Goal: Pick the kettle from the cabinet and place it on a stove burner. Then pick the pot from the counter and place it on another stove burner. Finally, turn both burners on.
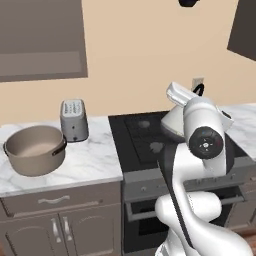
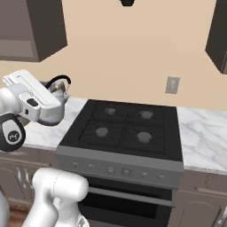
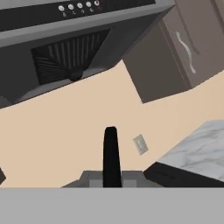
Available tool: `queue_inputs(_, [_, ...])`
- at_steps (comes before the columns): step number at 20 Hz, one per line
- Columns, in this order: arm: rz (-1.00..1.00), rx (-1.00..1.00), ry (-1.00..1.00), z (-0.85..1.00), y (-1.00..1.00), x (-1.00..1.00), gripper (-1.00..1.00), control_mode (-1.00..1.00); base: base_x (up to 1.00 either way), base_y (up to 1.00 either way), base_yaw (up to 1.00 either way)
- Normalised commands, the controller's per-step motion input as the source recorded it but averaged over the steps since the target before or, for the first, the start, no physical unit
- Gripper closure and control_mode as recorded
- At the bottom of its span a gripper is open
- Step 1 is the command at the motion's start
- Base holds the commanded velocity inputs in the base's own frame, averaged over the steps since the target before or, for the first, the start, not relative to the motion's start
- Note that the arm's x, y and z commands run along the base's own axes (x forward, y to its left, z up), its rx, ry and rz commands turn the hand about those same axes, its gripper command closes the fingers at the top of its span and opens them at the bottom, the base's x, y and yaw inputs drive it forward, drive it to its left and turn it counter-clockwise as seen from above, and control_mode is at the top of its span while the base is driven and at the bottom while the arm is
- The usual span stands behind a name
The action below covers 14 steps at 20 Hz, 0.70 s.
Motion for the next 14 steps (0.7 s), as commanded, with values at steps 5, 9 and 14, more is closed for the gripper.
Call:
queue_inputs(5, [0.0, 0.0, 0.0, 0.0, 0.0, 0.0, 1.0, 1.0, 0.0, -0.53, 0.0])
queue_inputs(9, [0.0, 0.0, 0.0, 0.0, 0.0, 0.0, 1.0, 1.0, 0.01, -0.48, -0.01])
queue_inputs(14, [0.0, 0.0, 0.0, 0.0, 0.0, 0.0, 1.0, 1.0, 0.2, -0.38, -0.03])
